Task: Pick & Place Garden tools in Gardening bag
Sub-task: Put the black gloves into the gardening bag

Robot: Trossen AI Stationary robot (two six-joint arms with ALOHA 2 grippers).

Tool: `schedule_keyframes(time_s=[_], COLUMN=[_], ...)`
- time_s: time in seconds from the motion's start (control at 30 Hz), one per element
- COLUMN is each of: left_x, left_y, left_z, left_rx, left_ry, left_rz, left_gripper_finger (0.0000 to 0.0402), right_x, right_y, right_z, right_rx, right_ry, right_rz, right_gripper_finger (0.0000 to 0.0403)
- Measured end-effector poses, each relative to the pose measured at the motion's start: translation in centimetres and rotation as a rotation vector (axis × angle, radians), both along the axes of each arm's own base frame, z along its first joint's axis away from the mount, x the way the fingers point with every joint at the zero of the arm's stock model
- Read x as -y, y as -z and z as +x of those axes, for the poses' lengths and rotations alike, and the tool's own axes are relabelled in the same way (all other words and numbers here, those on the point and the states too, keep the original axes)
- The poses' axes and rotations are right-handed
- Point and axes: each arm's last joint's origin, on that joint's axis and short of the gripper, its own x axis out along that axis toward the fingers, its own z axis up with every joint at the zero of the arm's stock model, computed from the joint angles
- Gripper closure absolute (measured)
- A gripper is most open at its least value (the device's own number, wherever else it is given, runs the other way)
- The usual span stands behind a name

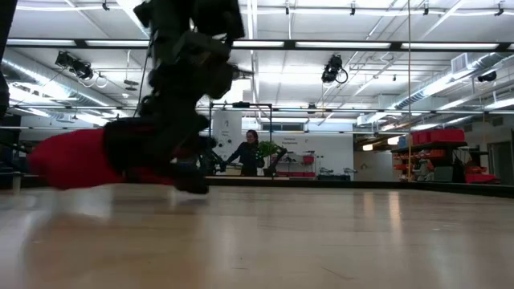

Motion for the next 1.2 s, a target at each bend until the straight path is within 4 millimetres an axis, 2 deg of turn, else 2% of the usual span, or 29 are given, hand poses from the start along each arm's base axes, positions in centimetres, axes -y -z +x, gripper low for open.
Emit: schedule_keyframes(time_s=[0.2, 0.47, 0.63, 1.07, 1.2], left_x=[-0.9, -3.1, -4.6, -7.8, -8.4], left_y=[-4.6, -10.4, -12.9, -18.7, -19.9], left_z=[2.2, 3.5, 3.8, 4.2, 4.4], left_rx=[0.155, 0.297, 0.378, 0.621, 0.711], left_ry=[0.040, 0.085, 0.099, 0.083, 0.068], left_rz=[0.092, 0.216, 0.265, 0.395, 0.413], left_gripper_finger=[0.0383, 0.0383, 0.0383, 0.0383, 0.0383], right_x=[0.0, 0.0, 0.0, 0.5, 0.5], right_y=[-0.2, -0.4, -0.7, -0.7, -0.7], right_z=[0.1, 0.1, 0.2, 0.1, 0.2], right_rx=[0.023, 0.042, 0.068, 0.081, 0.082], right_ry=[-0.005, -0.004, 0.004, 0.182, 0.191], right_rz=[-0.010, -0.003, 0.002, 0.020, 0.032], right_gripper_finger=[0.0185, 0.0185, 0.0185, 0.0185, 0.0185])
